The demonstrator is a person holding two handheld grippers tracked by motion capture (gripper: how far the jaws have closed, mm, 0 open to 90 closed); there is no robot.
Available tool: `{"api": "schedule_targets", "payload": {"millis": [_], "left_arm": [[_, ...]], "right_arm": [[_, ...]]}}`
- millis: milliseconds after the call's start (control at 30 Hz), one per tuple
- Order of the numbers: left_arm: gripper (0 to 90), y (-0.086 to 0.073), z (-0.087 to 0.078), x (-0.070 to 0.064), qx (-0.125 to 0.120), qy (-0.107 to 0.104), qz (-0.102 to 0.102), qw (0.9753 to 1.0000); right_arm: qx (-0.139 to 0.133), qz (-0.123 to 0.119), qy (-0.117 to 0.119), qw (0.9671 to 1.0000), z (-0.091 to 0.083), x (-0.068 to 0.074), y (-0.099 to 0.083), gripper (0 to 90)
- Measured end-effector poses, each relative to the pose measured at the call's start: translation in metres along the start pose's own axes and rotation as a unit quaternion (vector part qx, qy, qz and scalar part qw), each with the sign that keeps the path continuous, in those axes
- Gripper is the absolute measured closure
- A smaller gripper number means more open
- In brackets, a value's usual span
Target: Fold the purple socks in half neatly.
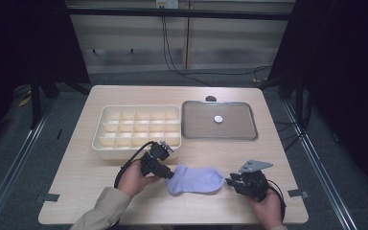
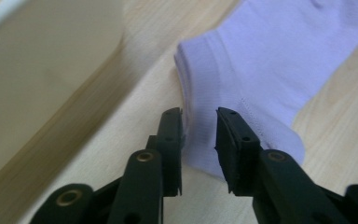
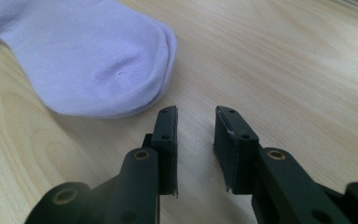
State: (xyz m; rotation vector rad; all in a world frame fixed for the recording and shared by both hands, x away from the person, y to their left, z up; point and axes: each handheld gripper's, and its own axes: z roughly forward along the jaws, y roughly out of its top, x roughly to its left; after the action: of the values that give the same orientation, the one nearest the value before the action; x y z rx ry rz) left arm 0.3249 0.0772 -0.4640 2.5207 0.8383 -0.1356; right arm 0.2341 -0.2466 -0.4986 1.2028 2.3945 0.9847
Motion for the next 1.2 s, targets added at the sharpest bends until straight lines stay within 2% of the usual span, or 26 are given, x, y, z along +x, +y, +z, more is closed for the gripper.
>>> {"api": "schedule_targets", "payload": {"millis": [67, 133, 167, 233, 267, 367, 467, 533, 633, 700, 800, 1100, 1200], "left_arm": [[61.7, -0.003, 0.003, 0.000, 0.007, 0.005, -0.005, 1.0000], [61.5, -0.007, 0.007, -0.001, 0.013, 0.014, -0.005, 0.9998], [62.4, -0.008, 0.008, -0.002, 0.006, 0.011, -0.002, 0.9999], [67.6, -0.008, 0.008, -0.002, 0.007, 0.020, 0.001, 0.9998], [76.2, -0.008, 0.008, -0.002, 0.010, 0.014, 0.005, 0.9998], [79.7, -0.007, 0.008, -0.001, 0.016, 0.005, -0.009, 0.9998], [81.0, -0.007, 0.005, 0.002, 0.015, -0.018, -0.018, 0.9996], [81.0, -0.007, 0.002, 0.004, 0.010, -0.027, -0.021, 0.9994], [80.8, -0.004, -0.004, 0.003, 0.009, -0.034, -0.013, 0.9993], [80.7, -0.002, -0.008, 0.001, 0.004, -0.033, -0.013, 0.9993], [80.6, 0.001, -0.015, -0.001, -0.007, -0.037, -0.014, 0.9992], [80.5, 0.010, -0.025, -0.008, -0.003, -0.042, -0.005, 0.9991], [80.6, 0.012, -0.028, -0.010, -0.005, -0.045, -0.002, 0.9990]], "right_arm": [[-0.001, -0.001, -0.002, 1.0000, 0.000, 0.000, 0.000, 69.7], [0.001, 0.000, -0.003, 1.0000, 0.000, 0.001, 0.000, 69.6], [0.000, -0.002, -0.005, 1.0000, 0.000, 0.001, 0.000, 69.7], [0.000, -0.002, -0.005, 1.0000, 0.000, 0.001, 0.000, 69.8], [-0.001, -0.002, -0.006, 1.0000, 0.000, 0.001, 0.000, 70.5], [0.000, 0.002, -0.004, 1.0000, 0.000, 0.002, 0.000, 72.5], [-0.003, -0.001, 0.003, 1.0000, 0.001, 0.002, 0.000, 77.2], [-0.002, -0.002, 0.008, 1.0000, 0.001, 0.003, 0.001, 80.4], [-0.004, -0.001, 0.012, 0.9999, 0.002, 0.004, 0.001, 82.0], [-0.003, 0.001, 0.018, 0.9998, 0.003, 0.005, 0.002, 83.6], [-0.005, -0.008, 0.022, 0.9997, 0.006, 0.006, 0.004, 83.9], [-0.011, -0.007, 0.035, 0.9993, 0.008, 0.009, 0.011, 86.1], [-0.009, -0.015, 0.036, 0.9992, 0.011, 0.011, 0.013, 86.1]]}}
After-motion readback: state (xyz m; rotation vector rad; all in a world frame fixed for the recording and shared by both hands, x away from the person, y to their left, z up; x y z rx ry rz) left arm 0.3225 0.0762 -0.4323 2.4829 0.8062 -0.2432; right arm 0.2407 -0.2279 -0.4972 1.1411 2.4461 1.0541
